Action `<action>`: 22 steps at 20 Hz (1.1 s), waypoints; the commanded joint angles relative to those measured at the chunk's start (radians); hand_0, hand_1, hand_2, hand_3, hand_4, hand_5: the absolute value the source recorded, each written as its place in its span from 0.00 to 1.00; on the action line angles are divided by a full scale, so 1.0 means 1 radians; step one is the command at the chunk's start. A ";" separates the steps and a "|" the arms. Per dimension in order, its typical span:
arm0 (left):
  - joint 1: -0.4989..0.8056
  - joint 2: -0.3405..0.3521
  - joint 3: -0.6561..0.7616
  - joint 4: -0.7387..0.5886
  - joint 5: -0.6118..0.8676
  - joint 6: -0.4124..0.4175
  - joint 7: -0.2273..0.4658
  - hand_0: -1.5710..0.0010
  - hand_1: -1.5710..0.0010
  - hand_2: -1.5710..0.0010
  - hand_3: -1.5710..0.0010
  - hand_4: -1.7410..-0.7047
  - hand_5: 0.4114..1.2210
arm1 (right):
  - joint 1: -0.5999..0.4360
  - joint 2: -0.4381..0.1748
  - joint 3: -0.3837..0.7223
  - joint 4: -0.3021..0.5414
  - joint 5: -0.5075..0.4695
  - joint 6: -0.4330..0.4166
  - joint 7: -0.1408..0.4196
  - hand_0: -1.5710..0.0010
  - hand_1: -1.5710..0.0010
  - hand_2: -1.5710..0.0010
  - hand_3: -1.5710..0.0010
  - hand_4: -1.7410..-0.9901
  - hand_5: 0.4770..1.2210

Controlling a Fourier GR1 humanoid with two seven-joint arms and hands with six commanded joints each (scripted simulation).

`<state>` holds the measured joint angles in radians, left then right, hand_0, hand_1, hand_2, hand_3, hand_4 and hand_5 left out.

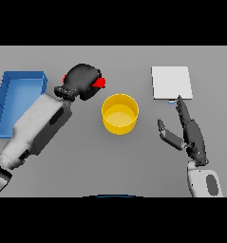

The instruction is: Pick up the red beaker and tilt it to pour out 1 green nut into yellow bowl. Pick up the yellow bowl and place it on the metallic measuring scale.

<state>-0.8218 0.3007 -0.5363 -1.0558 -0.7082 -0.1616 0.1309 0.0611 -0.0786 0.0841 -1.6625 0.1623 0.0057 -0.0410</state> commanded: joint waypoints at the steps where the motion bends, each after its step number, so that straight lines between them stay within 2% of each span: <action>1: -0.032 0.008 -0.029 0.013 -0.023 -0.037 0.009 0.00 0.00 0.00 0.00 0.10 0.98 | -0.004 0.000 -0.008 0.002 -0.015 0.004 0.005 1.00 1.00 1.00 1.00 0.60 0.28; 2: -0.053 0.018 -0.054 0.017 -0.038 -0.068 0.005 0.00 0.00 0.00 0.00 0.13 0.98 | 0.001 0.006 -0.011 0.003 -0.029 0.010 0.008 1.00 1.00 1.00 1.00 0.61 0.27; 4: -0.099 0.022 -0.108 0.043 -0.073 -0.116 0.020 0.00 0.00 0.00 0.11 0.09 0.99 | -0.010 0.025 -0.015 0.015 -0.042 0.004 0.026 1.00 1.00 1.00 1.00 0.61 0.25; 5: -0.121 0.020 -0.137 0.041 -0.086 -0.152 0.034 0.00 0.00 0.00 0.14 0.08 0.99 | -0.004 0.024 -0.019 0.021 -0.046 0.007 0.012 1.00 1.00 1.00 1.00 0.62 0.23; 8: -0.192 0.013 -0.222 0.089 -0.138 -0.211 0.044 0.00 0.00 0.00 0.17 0.05 1.00 | -0.009 0.029 -0.025 0.025 -0.062 0.011 0.010 1.00 1.00 1.00 1.00 0.59 0.20; 10: -0.229 0.013 -0.264 0.112 -0.157 -0.235 0.022 0.00 0.00 0.00 0.21 0.04 1.00 | 0.004 0.030 -0.026 0.008 -0.080 0.022 0.002 1.00 1.00 1.00 1.00 0.59 0.18; 11: -0.254 0.009 -0.284 0.123 -0.165 -0.253 0.013 0.00 0.00 0.00 0.23 0.03 1.00 | -0.001 0.037 -0.024 0.018 -0.071 0.013 0.016 1.00 1.00 1.00 1.00 0.59 0.17; 15: -0.324 -0.005 -0.385 0.165 -0.226 -0.246 -0.032 0.00 0.00 0.00 0.10 0.01 1.00 | -0.006 0.035 -0.023 0.016 -0.070 0.015 0.008 1.00 1.00 1.00 1.00 0.59 0.17; 22: -0.394 -0.018 -0.539 0.195 -0.305 -0.255 -0.044 0.00 0.00 0.00 0.02 0.00 1.00 | -0.016 0.024 -0.029 0.018 -0.065 0.012 0.018 1.00 1.00 1.00 1.00 0.61 0.17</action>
<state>-1.2153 0.2823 -1.0759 -0.8612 -1.0107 -0.4172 0.0867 0.0456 -0.0547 0.0550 -1.6443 0.0970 0.0178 -0.0249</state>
